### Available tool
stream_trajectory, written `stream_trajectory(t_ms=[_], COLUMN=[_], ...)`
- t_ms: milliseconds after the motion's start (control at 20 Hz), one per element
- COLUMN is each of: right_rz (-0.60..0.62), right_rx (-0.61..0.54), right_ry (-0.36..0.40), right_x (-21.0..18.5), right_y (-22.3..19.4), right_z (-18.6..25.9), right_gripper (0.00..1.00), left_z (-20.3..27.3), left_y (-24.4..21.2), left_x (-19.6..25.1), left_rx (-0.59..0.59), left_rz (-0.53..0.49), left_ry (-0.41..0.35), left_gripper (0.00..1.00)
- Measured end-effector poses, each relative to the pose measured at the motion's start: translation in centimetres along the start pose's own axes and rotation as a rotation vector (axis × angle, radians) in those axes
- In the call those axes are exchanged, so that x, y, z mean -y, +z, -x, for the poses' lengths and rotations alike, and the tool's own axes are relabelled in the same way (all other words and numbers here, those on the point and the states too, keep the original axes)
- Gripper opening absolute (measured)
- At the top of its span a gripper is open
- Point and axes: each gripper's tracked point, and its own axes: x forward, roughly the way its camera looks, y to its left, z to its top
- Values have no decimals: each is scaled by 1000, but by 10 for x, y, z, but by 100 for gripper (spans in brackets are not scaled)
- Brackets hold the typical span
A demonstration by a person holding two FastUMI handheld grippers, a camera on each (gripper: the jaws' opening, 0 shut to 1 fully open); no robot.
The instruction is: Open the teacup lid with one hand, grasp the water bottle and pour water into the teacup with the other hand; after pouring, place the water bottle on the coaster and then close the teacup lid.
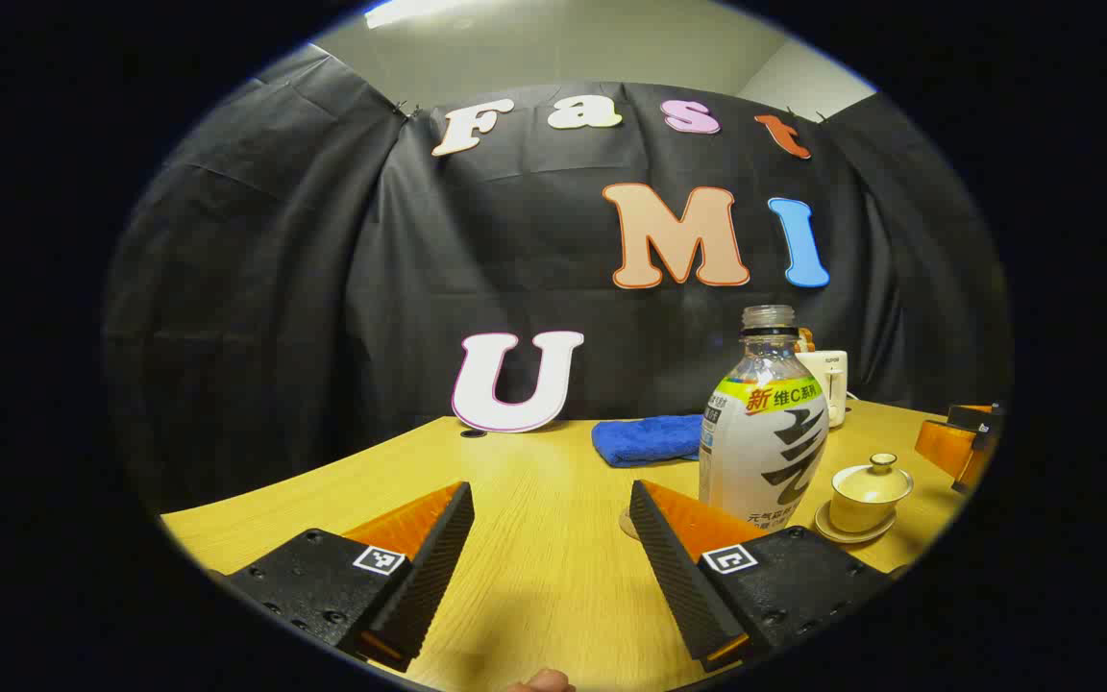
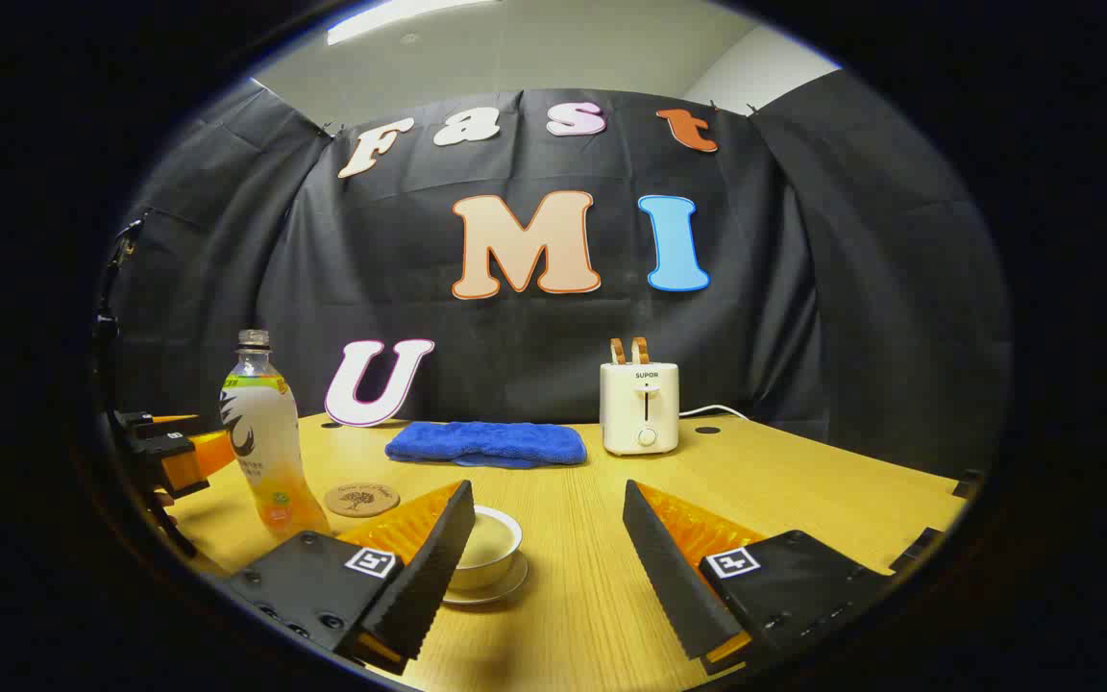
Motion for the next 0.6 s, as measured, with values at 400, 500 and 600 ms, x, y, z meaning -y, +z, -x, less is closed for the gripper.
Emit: stream_trajectory(t_ms=[400,500,600], right_rz=[0,0,0], right_rx=[1,0,1], right_ry=[5,5,5], right_x=[-1,-2,-1], right_y=[0,-1,0], right_z=[0,0,0], right_gripper=[100,100,100], left_z=[0,0,0], left_y=[0,0,-1], left_x=[0,0,0], left_rx=[1,1,2], left_rz=[0,1,0], left_ry=[0,0,-1], left_gripper=[96,96,96])
